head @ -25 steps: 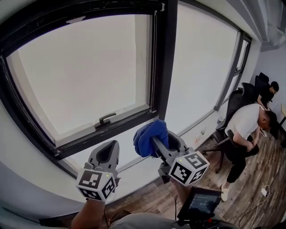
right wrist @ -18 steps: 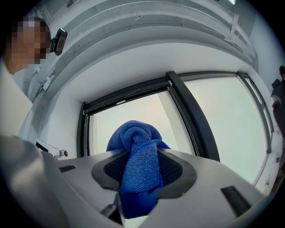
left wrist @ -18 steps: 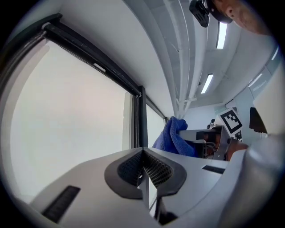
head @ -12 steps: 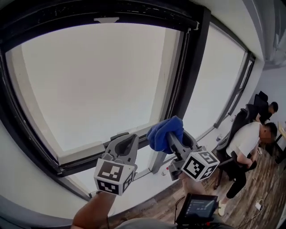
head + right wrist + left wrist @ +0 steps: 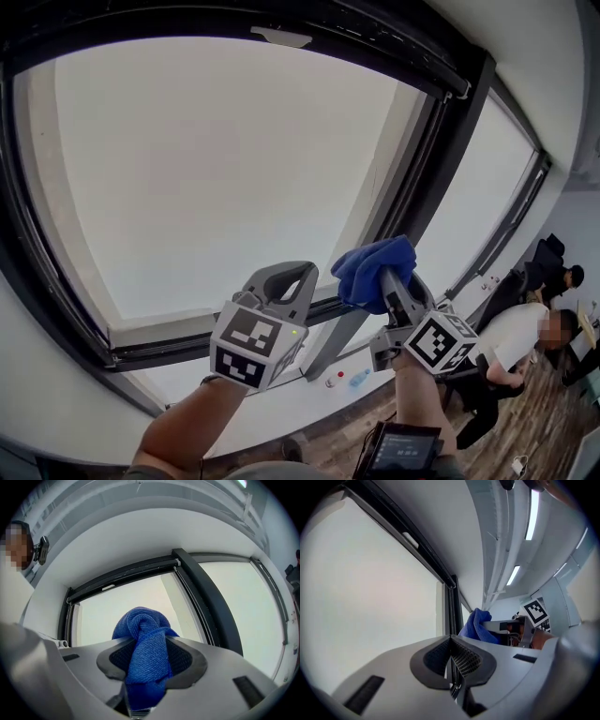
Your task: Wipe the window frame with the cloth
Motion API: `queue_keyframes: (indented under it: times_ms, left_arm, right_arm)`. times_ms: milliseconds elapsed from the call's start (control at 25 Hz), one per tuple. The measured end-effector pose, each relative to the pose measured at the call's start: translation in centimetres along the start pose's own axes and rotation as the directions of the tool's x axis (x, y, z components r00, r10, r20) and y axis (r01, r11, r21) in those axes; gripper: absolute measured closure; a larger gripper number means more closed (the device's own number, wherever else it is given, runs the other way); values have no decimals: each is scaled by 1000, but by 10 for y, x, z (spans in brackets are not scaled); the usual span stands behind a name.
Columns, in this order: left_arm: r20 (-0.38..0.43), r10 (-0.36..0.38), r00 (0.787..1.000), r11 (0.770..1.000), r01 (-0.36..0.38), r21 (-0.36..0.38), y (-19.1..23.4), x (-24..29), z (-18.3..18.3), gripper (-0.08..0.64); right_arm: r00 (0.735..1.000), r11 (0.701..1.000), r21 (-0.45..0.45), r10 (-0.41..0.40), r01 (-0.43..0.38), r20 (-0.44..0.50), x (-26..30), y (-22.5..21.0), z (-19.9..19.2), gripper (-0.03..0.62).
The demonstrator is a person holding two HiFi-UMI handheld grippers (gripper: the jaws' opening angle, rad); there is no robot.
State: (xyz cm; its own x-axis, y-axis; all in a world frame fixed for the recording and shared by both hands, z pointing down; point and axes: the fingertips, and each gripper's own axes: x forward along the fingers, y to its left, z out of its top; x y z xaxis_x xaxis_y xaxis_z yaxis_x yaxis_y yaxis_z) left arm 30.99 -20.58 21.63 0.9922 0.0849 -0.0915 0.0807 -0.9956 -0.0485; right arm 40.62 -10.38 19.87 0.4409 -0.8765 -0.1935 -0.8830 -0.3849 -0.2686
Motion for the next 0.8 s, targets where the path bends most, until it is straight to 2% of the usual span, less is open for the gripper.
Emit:
queue_keyframes:
  times_ms: [320,400,520,680,800]
  left_arm:
    - [31,78,996,996,-79,40,21,82,34,551]
    - [53,73,996,997,-74,29,20,103,47,551]
    - [79,27,997,1000,-28,10,22,131,75,551]
    - [91,26,996,994,-35,106,28,161,113,551]
    - [122,38,992,993,-51,111,37,178,140,551]
  right_arm:
    - [997,994,-89,-52,58,65,58,-60,61,422]
    - [994,991,-110,-65,74,82,71,-70,80,422]
    - [991,984,-155,-71,87,111,94,-77,110,422]
    - [984,967,-224,-88,122,155,123,-83,148,421]
    - [985,964,-232,-98,130,145,148,-85,165,422]
